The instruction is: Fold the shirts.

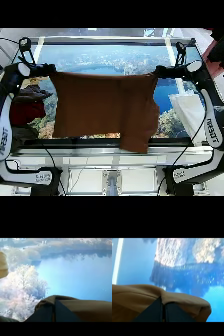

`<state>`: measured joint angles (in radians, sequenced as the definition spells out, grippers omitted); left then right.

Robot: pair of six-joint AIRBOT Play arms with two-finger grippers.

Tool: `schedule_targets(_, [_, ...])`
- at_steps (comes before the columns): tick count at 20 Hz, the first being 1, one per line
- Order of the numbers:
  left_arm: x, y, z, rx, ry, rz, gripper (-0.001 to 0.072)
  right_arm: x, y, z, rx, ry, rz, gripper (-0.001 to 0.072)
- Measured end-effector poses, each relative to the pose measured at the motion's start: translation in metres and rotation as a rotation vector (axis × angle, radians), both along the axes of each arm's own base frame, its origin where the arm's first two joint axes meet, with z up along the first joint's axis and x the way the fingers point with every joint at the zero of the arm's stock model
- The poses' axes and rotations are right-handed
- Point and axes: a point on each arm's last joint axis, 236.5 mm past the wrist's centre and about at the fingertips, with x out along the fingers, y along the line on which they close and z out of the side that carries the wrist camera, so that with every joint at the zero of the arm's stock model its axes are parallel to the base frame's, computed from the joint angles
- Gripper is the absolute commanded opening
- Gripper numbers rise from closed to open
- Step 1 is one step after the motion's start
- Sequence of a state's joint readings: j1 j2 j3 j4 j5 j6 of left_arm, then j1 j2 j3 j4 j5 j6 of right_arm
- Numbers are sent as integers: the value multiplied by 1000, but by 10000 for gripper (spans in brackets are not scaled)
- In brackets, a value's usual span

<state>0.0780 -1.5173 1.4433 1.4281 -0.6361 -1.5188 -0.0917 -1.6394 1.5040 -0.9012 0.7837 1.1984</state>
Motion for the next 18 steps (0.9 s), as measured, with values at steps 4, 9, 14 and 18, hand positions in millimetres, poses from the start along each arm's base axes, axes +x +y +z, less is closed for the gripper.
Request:
schedule_targets(4, [11, 5, 8, 46, 20, -4, 11, 12, -3, 9, -31, -28, 22, 21])
schedule_targets(9, [-38, 13, -49, 119, 341, -47, 11, -31, 8, -10, -135, 141, 184, 21])
schedule_targets(14, [-82, 14, -114, 131, 562, -72, 11, -89, 20, -77, -186, 375, 276, 21])
schedule_targets(18, [-86, 14, -129, 123, 577, -64, 13, -108, 26, -114, -192, 432, 264, 26])
